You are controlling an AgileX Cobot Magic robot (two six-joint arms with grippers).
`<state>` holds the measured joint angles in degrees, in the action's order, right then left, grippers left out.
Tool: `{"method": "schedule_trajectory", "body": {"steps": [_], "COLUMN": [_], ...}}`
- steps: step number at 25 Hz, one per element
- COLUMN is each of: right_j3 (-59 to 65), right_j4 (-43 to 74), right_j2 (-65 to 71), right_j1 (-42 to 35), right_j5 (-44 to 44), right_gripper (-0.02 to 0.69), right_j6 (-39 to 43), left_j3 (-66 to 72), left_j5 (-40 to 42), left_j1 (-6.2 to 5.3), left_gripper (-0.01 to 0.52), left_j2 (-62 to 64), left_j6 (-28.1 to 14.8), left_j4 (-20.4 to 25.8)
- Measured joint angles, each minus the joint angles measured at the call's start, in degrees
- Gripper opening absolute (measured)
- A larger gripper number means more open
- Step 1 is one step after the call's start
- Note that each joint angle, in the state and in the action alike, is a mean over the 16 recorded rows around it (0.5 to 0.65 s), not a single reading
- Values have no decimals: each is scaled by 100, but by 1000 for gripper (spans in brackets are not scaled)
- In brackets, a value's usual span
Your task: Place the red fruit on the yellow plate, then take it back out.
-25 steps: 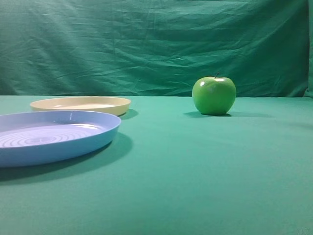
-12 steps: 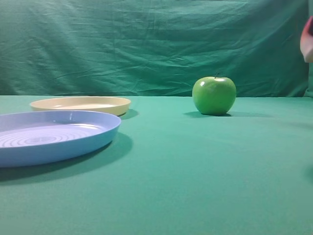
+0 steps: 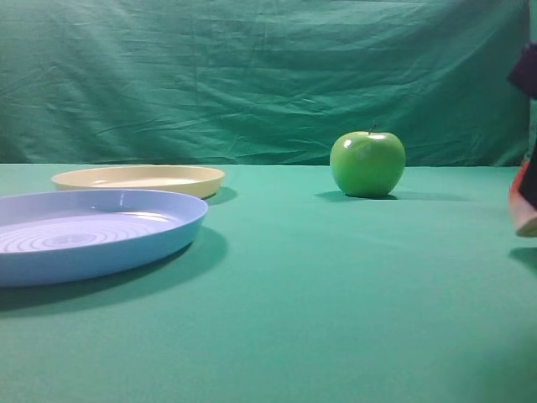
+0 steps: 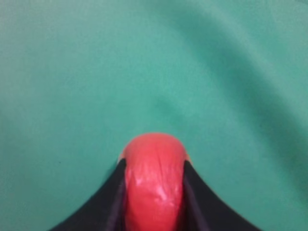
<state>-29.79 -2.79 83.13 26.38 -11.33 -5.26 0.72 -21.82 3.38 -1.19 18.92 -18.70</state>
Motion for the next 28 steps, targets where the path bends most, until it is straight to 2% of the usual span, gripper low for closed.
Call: {"method": "schedule_trajectory", "body": {"steps": [8, 11, 14, 19, 23, 28], "right_j3": [-388, -650, -934, -1317, -1485, -1544], "right_j4": [-31, -33, -33, -33, -33, -73], "right_j2": [-421, -781, -1248, -2177, -2979, -3992], "right_j1": [0, 0, 0, 0, 0, 0], "right_j5": [-674, -1106, -1569, -2260, -2746, -3281], "right_gripper": [543, 582, 588, 526, 411, 234], "right_j6": [18, 22, 26, 30, 32, 33], "left_j3": [0, 0, 0, 0, 0, 0], "left_j5": [0, 0, 0, 0, 0, 0], "left_j1": [0, 0, 0, 0, 0, 0], "left_gripper": [0, 0, 0, 0, 0, 0], "left_j2": [0, 0, 0, 0, 0, 0], "left_j6": [4, 4, 4, 4, 4, 4], "left_j4": [0, 0, 0, 0, 0, 0]}}
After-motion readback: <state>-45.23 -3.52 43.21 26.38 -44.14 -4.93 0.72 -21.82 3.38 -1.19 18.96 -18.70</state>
